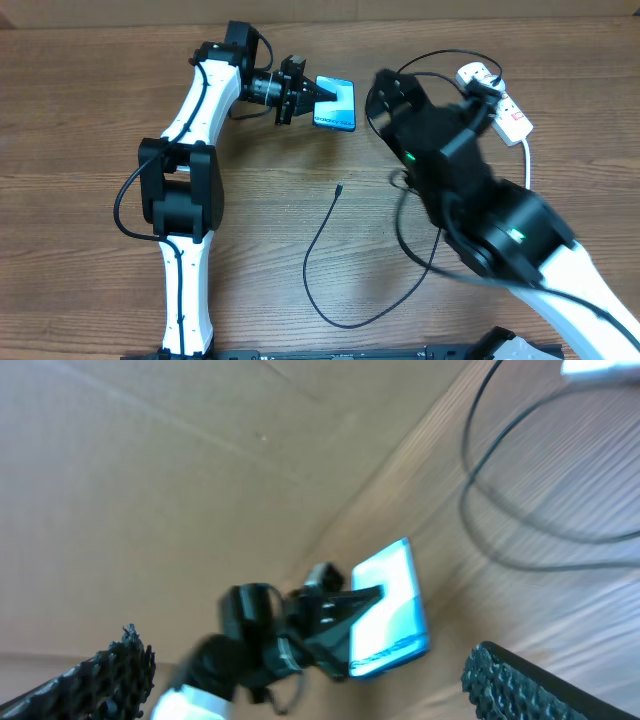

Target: Plug charger to phone and switch on socket

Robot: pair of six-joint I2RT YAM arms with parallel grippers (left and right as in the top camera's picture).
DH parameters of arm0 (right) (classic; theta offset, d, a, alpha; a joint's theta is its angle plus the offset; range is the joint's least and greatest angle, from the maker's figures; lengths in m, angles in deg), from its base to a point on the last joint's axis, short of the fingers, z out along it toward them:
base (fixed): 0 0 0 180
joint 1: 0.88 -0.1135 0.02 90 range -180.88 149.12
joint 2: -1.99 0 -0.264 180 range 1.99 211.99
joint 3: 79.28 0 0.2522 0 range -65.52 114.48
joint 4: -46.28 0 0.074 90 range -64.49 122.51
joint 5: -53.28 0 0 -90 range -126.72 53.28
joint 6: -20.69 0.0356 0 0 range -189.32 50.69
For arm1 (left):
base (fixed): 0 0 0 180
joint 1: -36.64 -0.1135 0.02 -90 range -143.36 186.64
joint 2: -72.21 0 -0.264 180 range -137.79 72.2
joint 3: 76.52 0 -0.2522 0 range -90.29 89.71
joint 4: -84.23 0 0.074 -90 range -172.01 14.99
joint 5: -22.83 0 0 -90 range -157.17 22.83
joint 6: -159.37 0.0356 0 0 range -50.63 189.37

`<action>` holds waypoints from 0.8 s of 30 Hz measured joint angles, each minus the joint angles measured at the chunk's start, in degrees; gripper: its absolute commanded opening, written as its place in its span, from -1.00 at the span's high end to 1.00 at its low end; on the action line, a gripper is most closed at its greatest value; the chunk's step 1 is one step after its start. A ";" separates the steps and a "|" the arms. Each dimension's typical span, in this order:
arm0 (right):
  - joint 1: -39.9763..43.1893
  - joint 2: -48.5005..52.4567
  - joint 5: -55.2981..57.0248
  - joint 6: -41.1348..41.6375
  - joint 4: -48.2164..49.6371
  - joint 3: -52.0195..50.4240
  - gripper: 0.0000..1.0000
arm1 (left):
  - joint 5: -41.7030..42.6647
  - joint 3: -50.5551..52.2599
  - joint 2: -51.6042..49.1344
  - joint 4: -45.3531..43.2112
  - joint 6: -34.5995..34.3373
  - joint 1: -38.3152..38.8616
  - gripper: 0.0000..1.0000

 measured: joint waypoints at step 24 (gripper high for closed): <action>0.02 7.04 -20.63 -23.26 -14.21 0.26 -1.00 | -64.39 -0.96 37.77 19.69 20.39 -0.33 0.92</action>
